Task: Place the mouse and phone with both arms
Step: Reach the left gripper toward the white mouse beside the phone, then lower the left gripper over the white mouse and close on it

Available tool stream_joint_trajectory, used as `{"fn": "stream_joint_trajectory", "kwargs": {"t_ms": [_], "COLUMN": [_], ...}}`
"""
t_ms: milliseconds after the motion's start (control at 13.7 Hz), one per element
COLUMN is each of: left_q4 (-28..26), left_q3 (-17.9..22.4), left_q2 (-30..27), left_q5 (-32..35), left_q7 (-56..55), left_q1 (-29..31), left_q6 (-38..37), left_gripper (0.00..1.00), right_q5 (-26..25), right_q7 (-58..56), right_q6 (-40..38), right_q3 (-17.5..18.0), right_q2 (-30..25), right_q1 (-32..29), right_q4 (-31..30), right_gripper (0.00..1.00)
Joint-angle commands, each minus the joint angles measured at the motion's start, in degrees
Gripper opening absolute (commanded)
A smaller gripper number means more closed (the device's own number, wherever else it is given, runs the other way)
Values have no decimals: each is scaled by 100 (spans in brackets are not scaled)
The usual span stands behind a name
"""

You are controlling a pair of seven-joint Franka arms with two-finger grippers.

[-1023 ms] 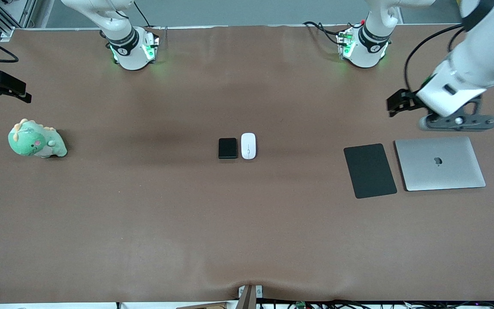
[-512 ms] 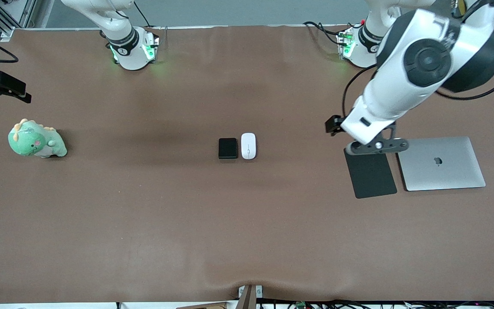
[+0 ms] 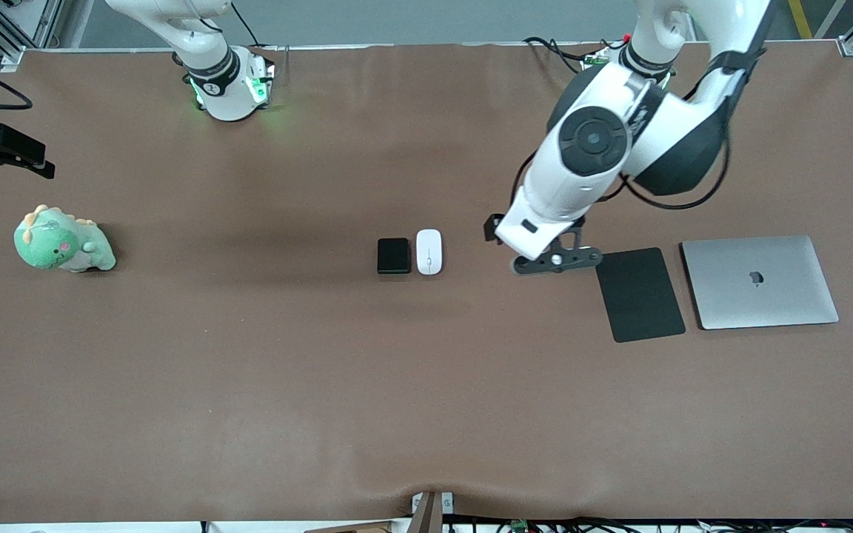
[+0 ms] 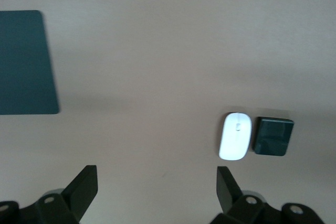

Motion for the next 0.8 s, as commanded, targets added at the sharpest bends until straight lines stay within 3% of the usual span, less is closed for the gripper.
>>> {"fn": "stream_joint_trajectory", "kwargs": {"t_ms": [0,731], "left_q4": [108,108], "left_q3": [15,59], "left_q2": [341,1124], "left_q5": [76,410], "left_q7": [-259,-647], "left_q1": [-237,-817], "left_q6": [427,1078], "left_gripper": [100,100], "right_q5": [44,44], "right_q7": [-36,-53], "right_q6": [-37,-37], "right_q3": [40,49], "right_q2": [35,35], "right_q1": [-68,-16], "right_q4": [38,47], "right_gripper": [100,100]}}
